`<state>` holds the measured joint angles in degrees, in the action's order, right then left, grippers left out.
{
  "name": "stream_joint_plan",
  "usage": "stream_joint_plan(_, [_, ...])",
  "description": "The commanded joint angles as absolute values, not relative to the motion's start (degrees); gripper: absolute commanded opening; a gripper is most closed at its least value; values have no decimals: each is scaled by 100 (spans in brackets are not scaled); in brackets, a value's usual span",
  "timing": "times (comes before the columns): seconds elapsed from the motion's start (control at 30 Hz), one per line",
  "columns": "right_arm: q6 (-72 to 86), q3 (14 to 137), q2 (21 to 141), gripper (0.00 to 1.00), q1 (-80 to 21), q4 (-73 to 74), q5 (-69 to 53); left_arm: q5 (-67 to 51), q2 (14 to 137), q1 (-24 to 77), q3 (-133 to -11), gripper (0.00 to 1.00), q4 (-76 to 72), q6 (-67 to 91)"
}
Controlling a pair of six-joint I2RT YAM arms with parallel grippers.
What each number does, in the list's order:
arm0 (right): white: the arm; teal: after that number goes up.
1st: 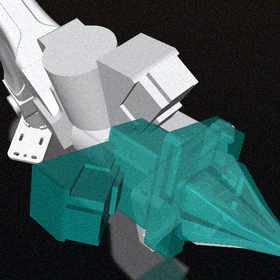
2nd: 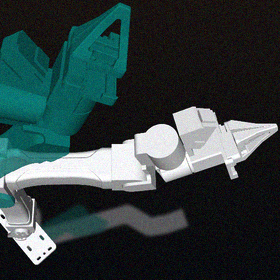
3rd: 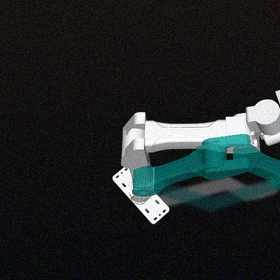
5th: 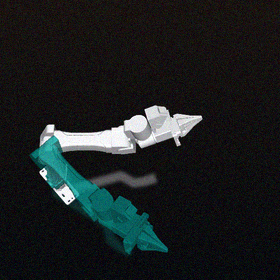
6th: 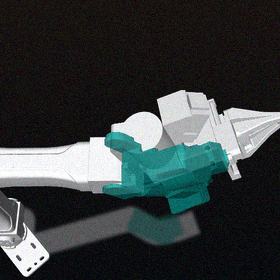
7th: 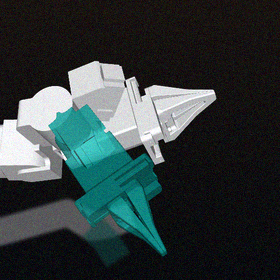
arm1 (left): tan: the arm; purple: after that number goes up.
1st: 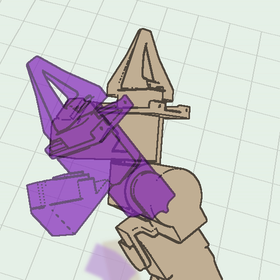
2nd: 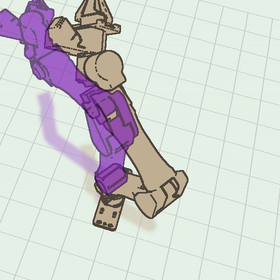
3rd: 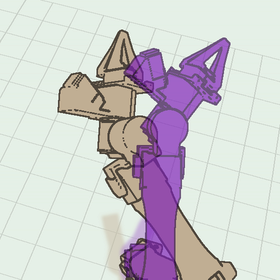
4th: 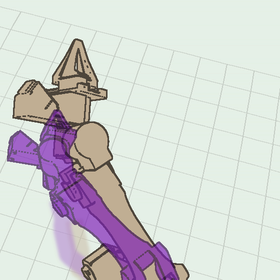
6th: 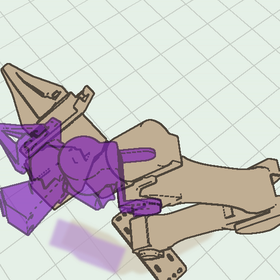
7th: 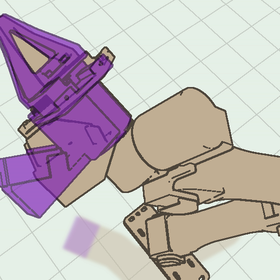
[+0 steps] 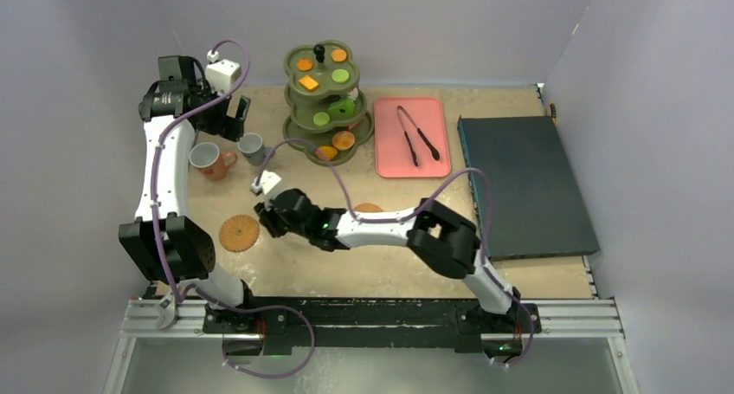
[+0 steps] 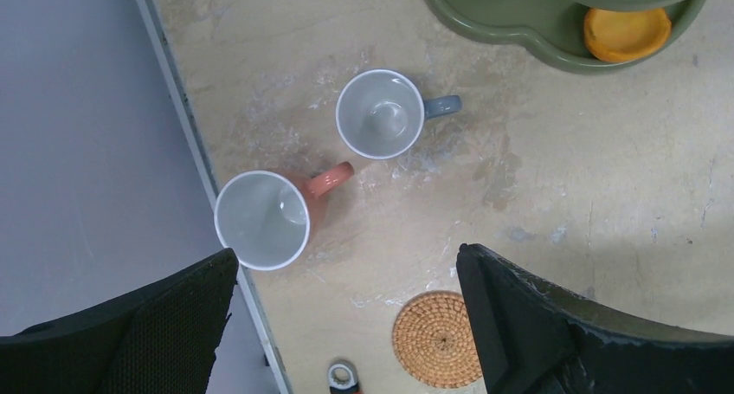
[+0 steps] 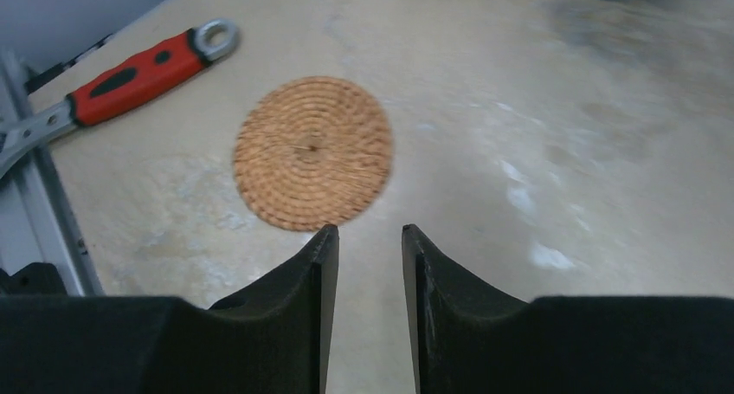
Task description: Serve the afternoon tea
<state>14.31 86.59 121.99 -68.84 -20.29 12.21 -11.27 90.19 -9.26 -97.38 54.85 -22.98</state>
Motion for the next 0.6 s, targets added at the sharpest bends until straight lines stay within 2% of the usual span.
stream_joint_plan(0.0, [703,9724,12927,37,-6989,-1814,425,-1275,9054,-1117,-10008,98,5262,-2063])
stream_joint_plan(0.2, [145,10772,13794,39,-7007,-1567,105,-1486,9191,-1346,-9992,98,5238,-2083])
stream_joint_plan(0.57, [-1147,11802,14724,44,-7264,-1096,-45,-1630,9447,-1430,-10223,97,5310,-2162])
